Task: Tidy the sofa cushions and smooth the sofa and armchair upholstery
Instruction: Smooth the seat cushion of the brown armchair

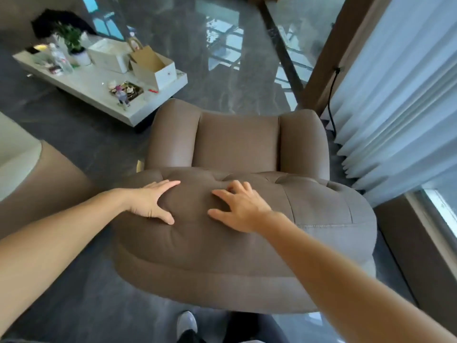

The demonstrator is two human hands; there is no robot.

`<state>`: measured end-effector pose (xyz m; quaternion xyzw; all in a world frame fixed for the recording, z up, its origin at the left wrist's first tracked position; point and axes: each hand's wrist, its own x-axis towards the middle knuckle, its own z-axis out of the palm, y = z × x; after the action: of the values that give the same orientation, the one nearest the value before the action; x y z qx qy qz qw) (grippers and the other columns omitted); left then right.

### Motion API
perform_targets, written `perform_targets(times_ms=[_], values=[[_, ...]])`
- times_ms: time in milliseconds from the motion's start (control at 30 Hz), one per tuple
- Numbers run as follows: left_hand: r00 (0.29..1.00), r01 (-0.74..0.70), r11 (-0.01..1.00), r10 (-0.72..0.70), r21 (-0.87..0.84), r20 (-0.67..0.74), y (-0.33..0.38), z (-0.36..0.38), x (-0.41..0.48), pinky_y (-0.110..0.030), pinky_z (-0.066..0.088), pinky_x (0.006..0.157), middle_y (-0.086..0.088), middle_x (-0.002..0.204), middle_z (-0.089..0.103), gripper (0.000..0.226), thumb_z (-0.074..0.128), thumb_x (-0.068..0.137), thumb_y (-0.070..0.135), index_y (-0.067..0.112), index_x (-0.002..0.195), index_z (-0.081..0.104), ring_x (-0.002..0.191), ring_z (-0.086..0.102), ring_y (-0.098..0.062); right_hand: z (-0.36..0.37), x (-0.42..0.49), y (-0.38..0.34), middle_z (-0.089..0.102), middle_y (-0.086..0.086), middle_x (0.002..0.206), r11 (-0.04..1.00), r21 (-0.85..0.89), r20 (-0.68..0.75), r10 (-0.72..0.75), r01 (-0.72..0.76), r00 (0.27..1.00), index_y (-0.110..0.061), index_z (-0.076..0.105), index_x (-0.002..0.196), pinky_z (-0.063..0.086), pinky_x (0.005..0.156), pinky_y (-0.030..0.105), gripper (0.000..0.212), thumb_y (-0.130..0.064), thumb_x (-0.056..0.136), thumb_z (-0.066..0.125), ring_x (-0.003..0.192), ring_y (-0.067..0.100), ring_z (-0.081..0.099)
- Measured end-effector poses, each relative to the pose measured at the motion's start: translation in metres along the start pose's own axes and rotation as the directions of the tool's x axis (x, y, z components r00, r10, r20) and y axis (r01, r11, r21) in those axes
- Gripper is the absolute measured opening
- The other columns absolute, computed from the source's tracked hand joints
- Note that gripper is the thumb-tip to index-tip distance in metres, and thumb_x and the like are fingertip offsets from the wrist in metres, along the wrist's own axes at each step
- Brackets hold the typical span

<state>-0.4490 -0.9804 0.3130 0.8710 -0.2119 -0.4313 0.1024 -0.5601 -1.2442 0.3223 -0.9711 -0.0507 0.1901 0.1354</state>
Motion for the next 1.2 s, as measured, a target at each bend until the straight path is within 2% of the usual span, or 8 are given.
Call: perform_targets(times_ms=[100, 200, 233, 300, 367, 433, 833, 1200], values=[[0.998, 0.063, 0.994, -0.064, -0.091, -0.008, -0.009, -0.019, -0.008, -0.044, 0.012, 0.122, 0.005, 0.166, 0.002, 0.116, 0.074, 0.058, 0.052, 0.04, 0.155, 0.01, 0.151, 0.002, -0.017, -0.006, -0.002, 0.021, 0.038, 0.006, 0.148, 0.984, -0.026, -0.014, 0.179, -0.179, 0.984, -0.042, 0.036, 0.148, 0.029, 0.112, 0.049, 0.077, -0.082, 0.083, 0.027, 0.135, 0.035, 0.031], [0.975, 0.071, 0.965, -0.12, -0.251, -0.187, -0.007, -0.02, -0.006, -0.048, 0.014, 0.119, 0.006, 0.165, 0.014, 0.09, 0.058, 0.066, 0.06, 0.04, 0.15, 0.03, 0.15, 0.009, -0.022, 0.0, -0.007, 0.036, 0.038, 0.005, 0.154, 0.938, 0.009, -0.049, 0.346, -0.346, 0.937, -0.042, 0.033, 0.149, 0.02, 0.115, 0.05, 0.086, -0.086, 0.078, 0.012, 0.139, 0.035, 0.029], [0.947, 0.078, 0.973, -0.139, -0.216, -0.289, -0.003, -0.016, -0.004, -0.05, 0.014, 0.119, 0.006, 0.164, 0.017, 0.081, 0.051, 0.074, 0.067, 0.04, 0.149, 0.033, 0.15, 0.011, -0.023, 0.003, -0.007, 0.035, 0.039, 0.005, 0.154, 0.931, 0.023, -0.083, 0.364, -0.363, 0.928, -0.041, 0.034, 0.149, 0.018, 0.116, 0.049, 0.088, -0.085, 0.077, 0.009, 0.14, 0.033, 0.029], [0.904, 0.091, 0.996, -0.087, -0.011, -0.418, 0.005, 0.0, 0.005, -0.054, 0.008, 0.118, 0.008, 0.165, 0.015, 0.075, 0.029, 0.084, 0.079, 0.043, 0.15, 0.027, 0.151, 0.008, -0.025, 0.009, -0.004, 0.025, 0.042, 0.004, 0.153, 0.926, 0.06, -0.151, 0.376, -0.372, 0.914, -0.038, 0.038, 0.147, 0.017, 0.117, 0.049, 0.089, -0.083, 0.077, 0.007, 0.141, 0.031, 0.029], [0.892, 0.056, 0.987, 0.018, 0.149, -0.452, 0.012, 0.011, 0.012, -0.057, 0.003, 0.118, 0.01, 0.165, 0.011, 0.082, 0.01, 0.079, 0.084, 0.046, 0.151, 0.02, 0.151, 0.004, -0.024, 0.013, 0.001, 0.011, 0.043, 0.003, 0.152, 0.923, 0.081, -0.184, 0.384, -0.375, 0.905, -0.036, 0.039, 0.147, 0.016, 0.117, 0.049, 0.088, -0.082, 0.079, 0.007, 0.141, 0.03, 0.028], [0.863, 0.031, 0.975, 0.085, 0.22, -0.498, 0.009, 0.01, 0.016, -0.058, 0.003, 0.118, 0.01, 0.165, 0.013, 0.085, 0.001, 0.076, 0.084, 0.047, 0.151, 0.02, 0.151, 0.005, -0.024, 0.017, 0.003, -0.004, 0.041, 0.002, 0.154, 0.912, 0.092, -0.195, 0.411, -0.4, 0.891, -0.036, 0.037, 0.148, 0.015, 0.117, 0.05, 0.086, -0.08, 0.08, 0.007, 0.142, 0.031, 0.025], [0.812, -0.114, 0.945, 0.265, 0.305, -0.519, -0.063, -0.03, 0.022, -0.056, 0.005, 0.118, 0.008, 0.163, 0.022, 0.084, 0.005, 0.078, 0.08, 0.043, 0.149, 0.03, 0.15, 0.012, -0.023, 0.037, 0.038, -0.094, 0.033, -0.002, 0.159, 0.789, 0.158, -0.252, 0.614, -0.594, 0.748, -0.038, 0.031, 0.151, 0.011, 0.119, 0.054, 0.084, -0.076, 0.081, 0.002, 0.147, 0.03, 0.019], [0.827, -0.144, 0.906, 0.33, 0.397, -0.454, -0.125, -0.063, 0.031, -0.056, 0.002, 0.12, 0.008, 0.164, 0.019, 0.08, 0.005, 0.081, 0.079, 0.045, 0.15, 0.026, 0.151, 0.01, -0.023, 0.056, 0.075, -0.158, 0.037, -0.001, 0.156, 0.725, 0.258, -0.273, 0.689, -0.639, 0.672, -0.038, 0.034, 0.149, 0.008, 0.119, 0.056, 0.081, -0.077, 0.084, 0.005, 0.146, 0.032, 0.019]])
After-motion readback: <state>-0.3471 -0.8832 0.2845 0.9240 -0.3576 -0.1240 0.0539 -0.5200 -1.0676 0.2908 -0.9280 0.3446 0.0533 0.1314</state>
